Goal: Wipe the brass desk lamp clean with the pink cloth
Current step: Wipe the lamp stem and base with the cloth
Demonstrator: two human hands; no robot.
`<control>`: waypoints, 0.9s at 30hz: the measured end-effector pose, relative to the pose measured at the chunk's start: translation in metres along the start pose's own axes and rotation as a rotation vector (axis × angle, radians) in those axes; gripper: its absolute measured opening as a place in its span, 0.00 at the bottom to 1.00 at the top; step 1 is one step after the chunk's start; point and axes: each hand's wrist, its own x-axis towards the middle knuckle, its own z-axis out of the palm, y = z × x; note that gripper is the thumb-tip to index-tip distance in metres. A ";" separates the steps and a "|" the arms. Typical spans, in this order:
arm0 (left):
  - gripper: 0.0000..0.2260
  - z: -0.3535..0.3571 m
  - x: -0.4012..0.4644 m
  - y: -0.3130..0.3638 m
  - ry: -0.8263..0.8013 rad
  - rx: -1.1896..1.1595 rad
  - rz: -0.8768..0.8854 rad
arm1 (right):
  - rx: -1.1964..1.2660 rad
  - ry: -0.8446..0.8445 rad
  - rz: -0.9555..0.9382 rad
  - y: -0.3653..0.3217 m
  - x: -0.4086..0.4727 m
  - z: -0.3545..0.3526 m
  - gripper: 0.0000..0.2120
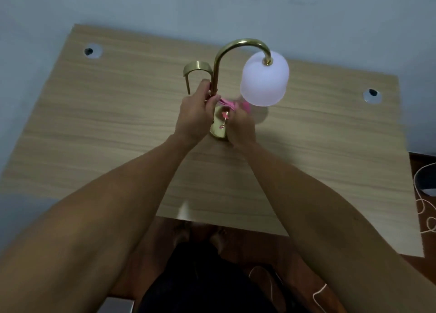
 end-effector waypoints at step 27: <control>0.11 -0.027 0.018 -0.003 -0.252 -0.017 0.084 | -0.361 -0.164 -0.655 0.064 -0.040 0.009 0.23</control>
